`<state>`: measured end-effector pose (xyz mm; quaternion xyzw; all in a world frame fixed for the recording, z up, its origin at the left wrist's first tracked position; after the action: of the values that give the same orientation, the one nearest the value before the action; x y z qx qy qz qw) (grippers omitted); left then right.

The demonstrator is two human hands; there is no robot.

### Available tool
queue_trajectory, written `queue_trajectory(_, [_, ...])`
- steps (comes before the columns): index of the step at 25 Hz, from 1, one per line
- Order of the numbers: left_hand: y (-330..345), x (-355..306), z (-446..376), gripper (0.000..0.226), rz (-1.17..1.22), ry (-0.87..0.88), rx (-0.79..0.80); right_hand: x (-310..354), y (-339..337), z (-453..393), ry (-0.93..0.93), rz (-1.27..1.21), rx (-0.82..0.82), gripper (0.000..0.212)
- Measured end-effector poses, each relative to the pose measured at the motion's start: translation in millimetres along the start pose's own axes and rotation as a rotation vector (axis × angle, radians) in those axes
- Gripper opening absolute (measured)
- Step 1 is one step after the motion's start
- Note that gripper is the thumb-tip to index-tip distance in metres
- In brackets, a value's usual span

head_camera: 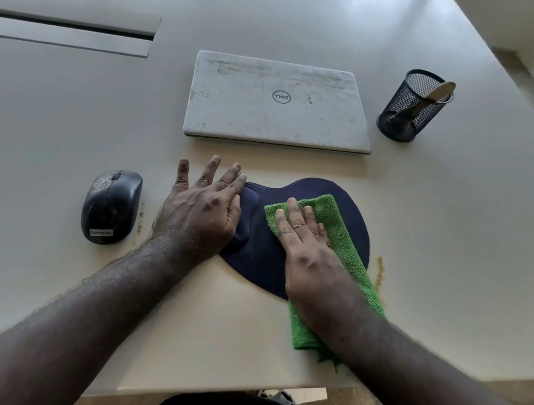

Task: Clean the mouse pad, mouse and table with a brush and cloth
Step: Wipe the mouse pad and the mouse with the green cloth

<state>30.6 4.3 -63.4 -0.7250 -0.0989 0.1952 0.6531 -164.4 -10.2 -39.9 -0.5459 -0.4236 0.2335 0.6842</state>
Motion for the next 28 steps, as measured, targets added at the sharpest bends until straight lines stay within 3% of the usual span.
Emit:
queue_trajectory(2, [0, -1, 0, 0.06, 0.007, 0.001, -0.002, -13, -11, -3, -0.017, -0.018, -0.035, 0.079])
queue_trajectory(4, [0, 0, 0, 0.06, 0.012, -0.008, 0.0, -35, -23, -9, 0.1, -0.027, -0.095, 0.074])
queue_trajectory(7, [-1, -1, 1, 0.059, 0.001, -0.013, -0.013, -48, -27, -19, 0.261, -0.09, -0.051, 0.073])
queue_trajectory(10, [-1, 0, 0, 0.059, -0.003, -0.011, -0.016, -46, -28, -20, 0.306, -0.153, -0.059, 0.078])
queue_trajectory(12, [-1, -1, 0, 0.059, -0.003, -0.006, -0.016, -42, -31, -20, 0.251, -0.122, -0.086, 0.076])
queue_trajectory(17, [0, -2, 0, 0.059, -0.017, 0.009, -0.02, 3, -8, -7, -0.112, -0.064, 0.132, 0.085])
queue_trajectory(19, [0, -1, 0, 0.059, -0.017, 0.008, -0.019, -2, -12, -13, -0.116, -0.007, 0.091, 0.079])
queue_trajectory(23, [1, -1, 0, 0.061, -0.01, -0.001, -0.014, -16, -31, -47, 0.083, 0.025, -0.041, 0.072])
queue_trajectory(28, [0, -1, 0, 0.06, 0.004, -0.004, -0.032, 18, -1, 1, -0.164, -0.049, 0.131, 0.082])
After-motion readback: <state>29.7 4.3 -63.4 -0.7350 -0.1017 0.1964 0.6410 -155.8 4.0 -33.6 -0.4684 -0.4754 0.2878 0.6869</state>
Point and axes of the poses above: each hand's wrist, its own z-axis away from the middle knuckle, its own y-axis out of the palm, x = y × z, the point moved 2 cm from there along -z, towards the middle knuckle, and after that the axes turned 13 degrees about -y, right-handed, at the moved point
